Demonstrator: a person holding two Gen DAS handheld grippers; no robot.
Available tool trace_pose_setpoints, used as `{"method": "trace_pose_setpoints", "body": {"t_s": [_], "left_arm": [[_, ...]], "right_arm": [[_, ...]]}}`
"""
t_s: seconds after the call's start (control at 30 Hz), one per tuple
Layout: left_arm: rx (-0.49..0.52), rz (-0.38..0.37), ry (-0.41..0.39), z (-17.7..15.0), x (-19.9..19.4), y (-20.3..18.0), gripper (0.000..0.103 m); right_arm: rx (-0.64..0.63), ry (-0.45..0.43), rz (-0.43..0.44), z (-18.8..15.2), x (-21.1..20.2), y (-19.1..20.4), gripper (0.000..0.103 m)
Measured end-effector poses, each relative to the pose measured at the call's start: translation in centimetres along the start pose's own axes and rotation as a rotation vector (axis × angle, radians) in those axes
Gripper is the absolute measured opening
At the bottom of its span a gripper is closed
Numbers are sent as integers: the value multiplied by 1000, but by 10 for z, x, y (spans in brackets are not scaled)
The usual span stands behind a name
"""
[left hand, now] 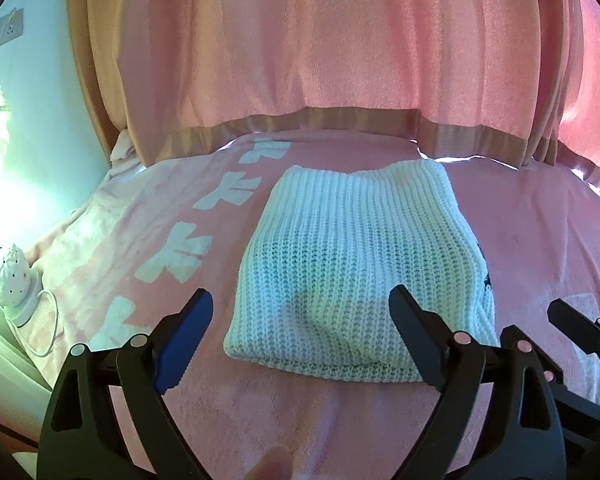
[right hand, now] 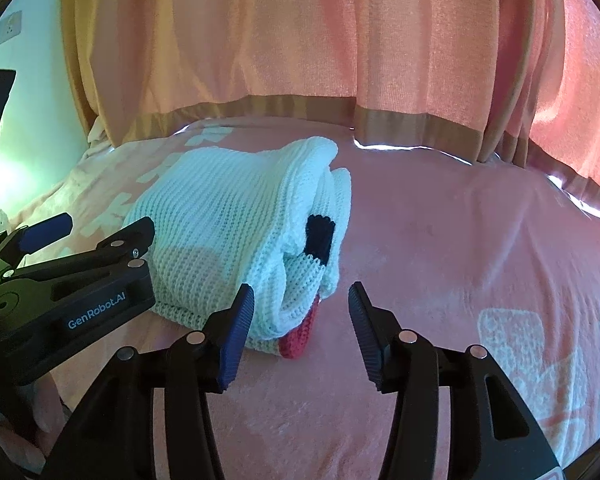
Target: Fold small clothes
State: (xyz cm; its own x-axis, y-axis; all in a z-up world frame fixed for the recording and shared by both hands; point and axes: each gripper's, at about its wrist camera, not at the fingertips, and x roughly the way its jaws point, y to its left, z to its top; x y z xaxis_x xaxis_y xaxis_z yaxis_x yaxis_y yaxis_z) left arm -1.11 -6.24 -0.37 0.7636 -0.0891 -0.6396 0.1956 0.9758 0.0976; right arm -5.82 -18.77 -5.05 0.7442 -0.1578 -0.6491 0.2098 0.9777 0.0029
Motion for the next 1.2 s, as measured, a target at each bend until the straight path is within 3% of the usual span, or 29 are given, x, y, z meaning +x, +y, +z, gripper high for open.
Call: {"method": "trace_pose_setpoints", "body": {"t_s": [0.9, 1.0, 1.2], "left_arm": [[-14, -25, 9, -5, -3, 2, 87], [-11, -18, 11, -5, -3, 2, 92], [-2, -15, 6, -5, -3, 0, 92]], "right_arm": [[-10, 2, -11, -3, 2, 5, 52], [-10, 2, -11, -3, 2, 5, 53], [-10, 5, -13, -2, 3, 5, 53]]}}
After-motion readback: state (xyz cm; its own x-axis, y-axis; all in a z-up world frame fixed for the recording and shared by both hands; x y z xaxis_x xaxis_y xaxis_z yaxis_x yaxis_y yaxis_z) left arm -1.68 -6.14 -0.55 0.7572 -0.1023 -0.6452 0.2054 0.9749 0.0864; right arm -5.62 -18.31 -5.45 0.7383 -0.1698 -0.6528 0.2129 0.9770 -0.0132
